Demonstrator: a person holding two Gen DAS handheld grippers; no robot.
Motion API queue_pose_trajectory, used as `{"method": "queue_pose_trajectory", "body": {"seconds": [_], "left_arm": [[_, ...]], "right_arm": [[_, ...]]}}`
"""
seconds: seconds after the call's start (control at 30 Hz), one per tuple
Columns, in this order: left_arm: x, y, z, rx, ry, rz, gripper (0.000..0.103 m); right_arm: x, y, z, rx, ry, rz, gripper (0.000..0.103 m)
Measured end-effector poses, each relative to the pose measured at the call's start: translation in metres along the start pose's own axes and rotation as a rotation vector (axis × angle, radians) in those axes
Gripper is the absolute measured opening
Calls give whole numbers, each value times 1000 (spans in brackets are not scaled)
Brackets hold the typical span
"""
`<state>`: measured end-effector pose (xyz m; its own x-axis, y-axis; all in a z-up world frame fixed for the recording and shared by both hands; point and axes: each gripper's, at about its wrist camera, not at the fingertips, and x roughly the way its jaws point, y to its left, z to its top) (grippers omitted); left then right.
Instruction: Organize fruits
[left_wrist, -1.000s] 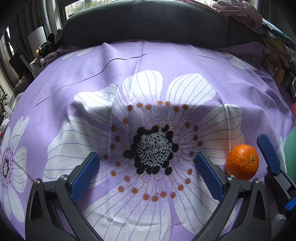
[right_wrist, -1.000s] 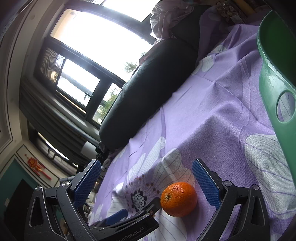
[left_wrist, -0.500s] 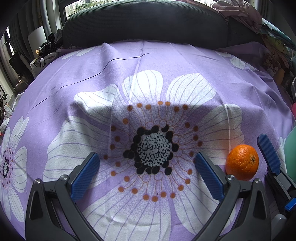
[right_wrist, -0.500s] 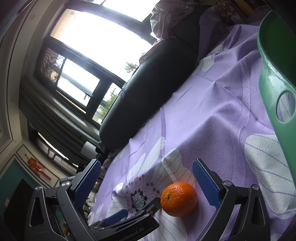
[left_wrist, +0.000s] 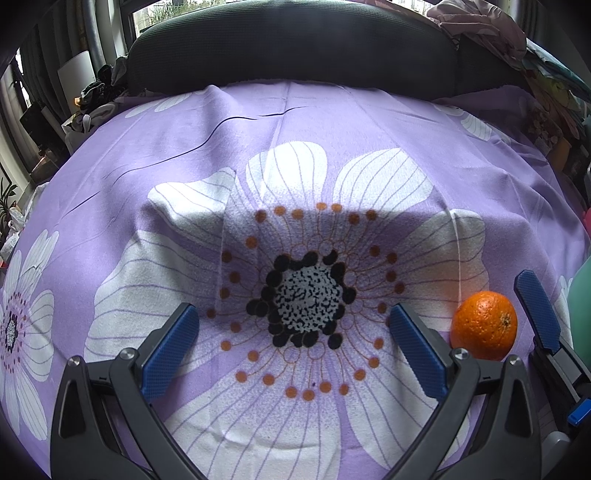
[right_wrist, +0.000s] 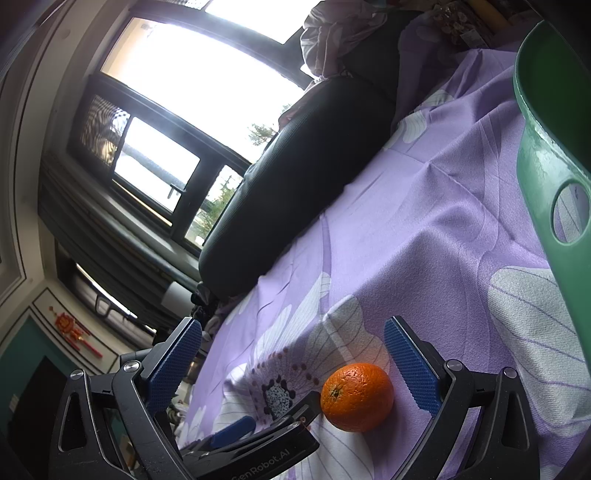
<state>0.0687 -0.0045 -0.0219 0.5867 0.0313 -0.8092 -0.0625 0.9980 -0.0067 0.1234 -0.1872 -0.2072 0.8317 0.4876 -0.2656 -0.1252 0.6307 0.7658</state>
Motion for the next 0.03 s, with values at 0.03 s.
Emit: {"method": "queue_pose_trajectory", "body": {"seconds": [0.03], "left_arm": [[-3, 0, 1, 1, 0, 0, 103]], "right_arm": [[5, -6, -4, 0, 0, 0, 98]]}}
